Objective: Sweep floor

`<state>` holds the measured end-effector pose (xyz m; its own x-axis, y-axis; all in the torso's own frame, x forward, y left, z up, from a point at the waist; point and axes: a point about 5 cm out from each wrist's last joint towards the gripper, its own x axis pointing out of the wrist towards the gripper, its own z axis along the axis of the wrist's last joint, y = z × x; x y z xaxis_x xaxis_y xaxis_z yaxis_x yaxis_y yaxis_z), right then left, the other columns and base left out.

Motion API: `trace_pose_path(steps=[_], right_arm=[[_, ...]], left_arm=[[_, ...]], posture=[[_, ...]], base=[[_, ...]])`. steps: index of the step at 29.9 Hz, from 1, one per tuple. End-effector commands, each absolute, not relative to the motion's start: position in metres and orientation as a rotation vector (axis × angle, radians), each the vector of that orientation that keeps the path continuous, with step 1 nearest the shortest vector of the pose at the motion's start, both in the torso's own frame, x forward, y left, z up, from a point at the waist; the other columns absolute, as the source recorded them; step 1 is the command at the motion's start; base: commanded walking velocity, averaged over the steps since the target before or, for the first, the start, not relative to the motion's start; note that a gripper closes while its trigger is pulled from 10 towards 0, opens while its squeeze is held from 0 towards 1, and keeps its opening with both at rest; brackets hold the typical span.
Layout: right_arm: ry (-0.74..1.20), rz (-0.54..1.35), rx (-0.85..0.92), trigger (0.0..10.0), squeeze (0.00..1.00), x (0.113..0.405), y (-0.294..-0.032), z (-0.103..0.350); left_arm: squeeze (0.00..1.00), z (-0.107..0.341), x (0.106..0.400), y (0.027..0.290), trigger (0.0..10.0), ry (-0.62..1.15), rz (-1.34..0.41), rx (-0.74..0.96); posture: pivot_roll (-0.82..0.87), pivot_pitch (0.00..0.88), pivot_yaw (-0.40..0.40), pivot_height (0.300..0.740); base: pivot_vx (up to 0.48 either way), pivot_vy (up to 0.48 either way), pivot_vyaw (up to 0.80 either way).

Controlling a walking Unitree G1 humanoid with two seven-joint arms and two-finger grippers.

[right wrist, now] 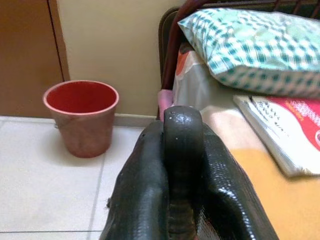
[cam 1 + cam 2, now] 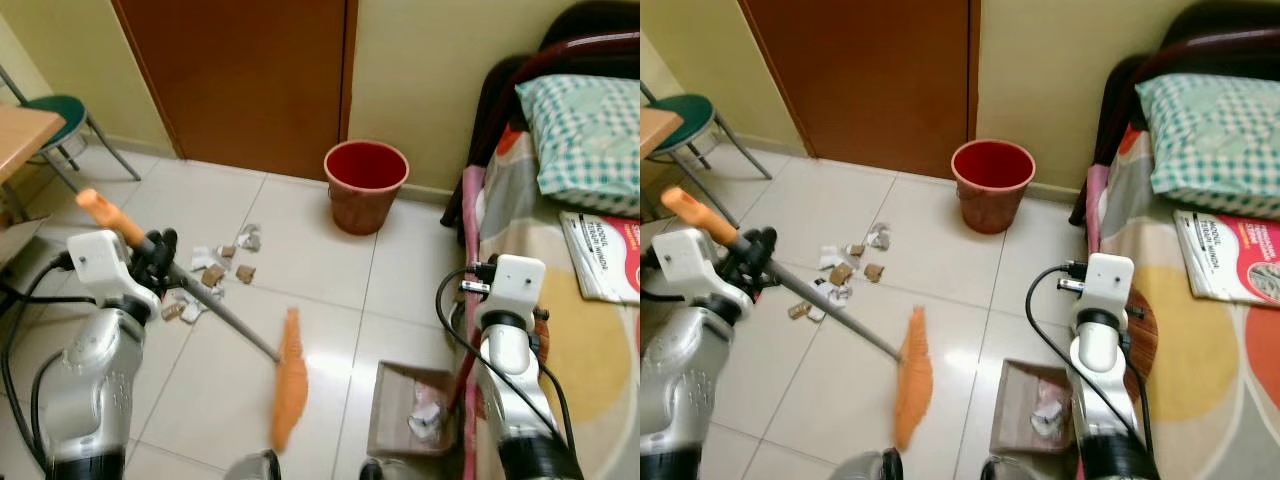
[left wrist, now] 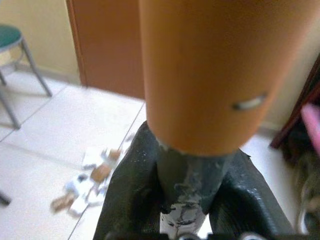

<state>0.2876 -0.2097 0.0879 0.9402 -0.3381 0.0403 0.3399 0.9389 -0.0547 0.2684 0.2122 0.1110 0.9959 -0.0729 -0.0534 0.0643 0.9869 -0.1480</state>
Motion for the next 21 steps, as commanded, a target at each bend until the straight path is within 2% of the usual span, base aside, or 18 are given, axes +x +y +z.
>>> trace_pose_path(steps=[1,9,15,21], right_arm=[[-0.03,-0.336,-0.008,10.0,0.0,0.284,-0.207,0.088],[-0.01,-0.329,0.046,10.0,0.0,0.279,-0.203,0.087],[-0.026,-0.324,0.054,10.0,0.0,0.281,-0.203,0.095],[-0.02,-0.315,0.051,10.0,0.0,0.28,-0.203,0.095]], left_arm=[[0.0,0.1,0.263,0.21,10.0,0.101,-0.089,-0.109],[0.0,0.096,0.258,0.184,10.0,0.072,-0.221,0.023],[0.0,0.102,0.259,0.184,10.0,0.035,-0.214,0.053],[0.0,0.1,0.255,0.183,10.0,0.028,-0.221,0.08]], posture=[[0.1,0.097,0.052,0.74],[0.08,0.105,0.068,0.74],[0.08,0.101,0.067,0.74],[0.07,0.091,0.059,0.74]], base=[[0.0,0.0,0.0],[0.0,0.0,0.0],[0.0,0.0,-0.14],[0.251,0.0,-0.35]])
